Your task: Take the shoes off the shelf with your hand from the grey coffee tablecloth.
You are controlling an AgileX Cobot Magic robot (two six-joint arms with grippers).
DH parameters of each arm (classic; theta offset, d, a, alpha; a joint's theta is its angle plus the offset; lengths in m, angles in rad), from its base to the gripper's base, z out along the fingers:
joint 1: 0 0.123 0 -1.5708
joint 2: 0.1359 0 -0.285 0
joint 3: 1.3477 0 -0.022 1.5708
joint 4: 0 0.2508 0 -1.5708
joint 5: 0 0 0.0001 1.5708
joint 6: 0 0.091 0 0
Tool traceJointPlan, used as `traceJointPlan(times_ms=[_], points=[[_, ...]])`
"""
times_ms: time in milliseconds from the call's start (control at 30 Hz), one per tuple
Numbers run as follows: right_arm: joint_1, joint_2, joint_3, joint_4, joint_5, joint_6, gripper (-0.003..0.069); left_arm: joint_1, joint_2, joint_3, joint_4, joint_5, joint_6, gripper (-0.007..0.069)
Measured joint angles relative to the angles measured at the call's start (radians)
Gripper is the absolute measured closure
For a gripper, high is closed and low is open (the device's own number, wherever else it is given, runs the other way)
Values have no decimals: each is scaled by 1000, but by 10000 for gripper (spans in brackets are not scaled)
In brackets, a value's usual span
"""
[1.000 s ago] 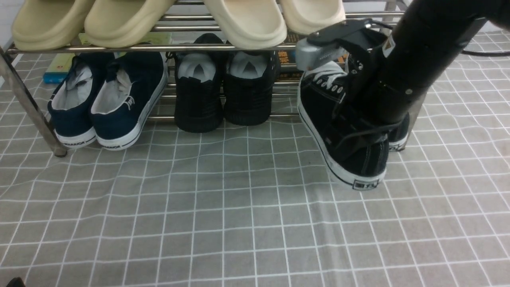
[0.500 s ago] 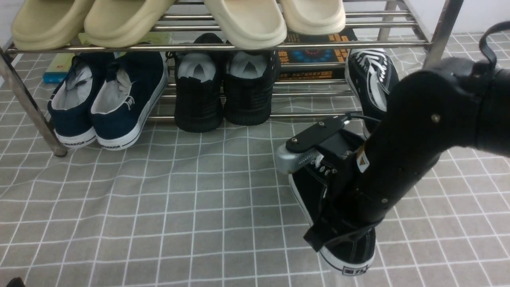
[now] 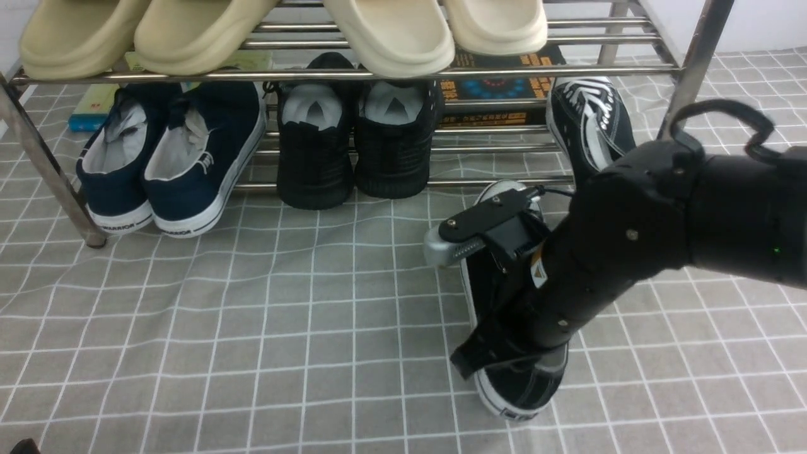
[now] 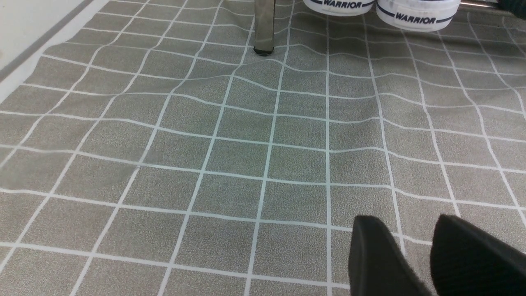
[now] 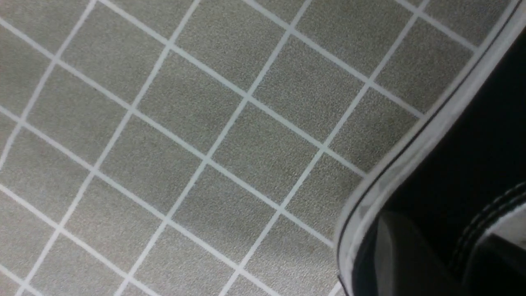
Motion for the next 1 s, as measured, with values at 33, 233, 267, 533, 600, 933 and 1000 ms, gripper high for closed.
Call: traceJointPlan(times_ms=[33, 233, 267, 533, 600, 933, 1000], points=[[-1, 2, -1, -10, 0, 1, 457, 0, 0, 0, 0, 0, 0, 385], [-3, -39, -72, -54, 113, 3, 295, 0, 0, 0, 0, 0, 0, 385], [-3, -58, -97, -84, 141, 3, 281, 0, 0, 0, 0, 0, 0, 385], [-126, -95, -200, -288, 164, 112, 267, 0, 0, 0, 0, 1, 0, 385], [-180, -79, -200, -320, 133, 133, 267, 0, 0, 0, 0, 1, 0, 385], [-306, 44, -200, -369, -81, 153, 267, 0, 0, 0, 0, 1, 0, 385], [-306, 61, -200, -378, -96, 153, 267, 0, 0, 0, 0, 1, 0, 385]])
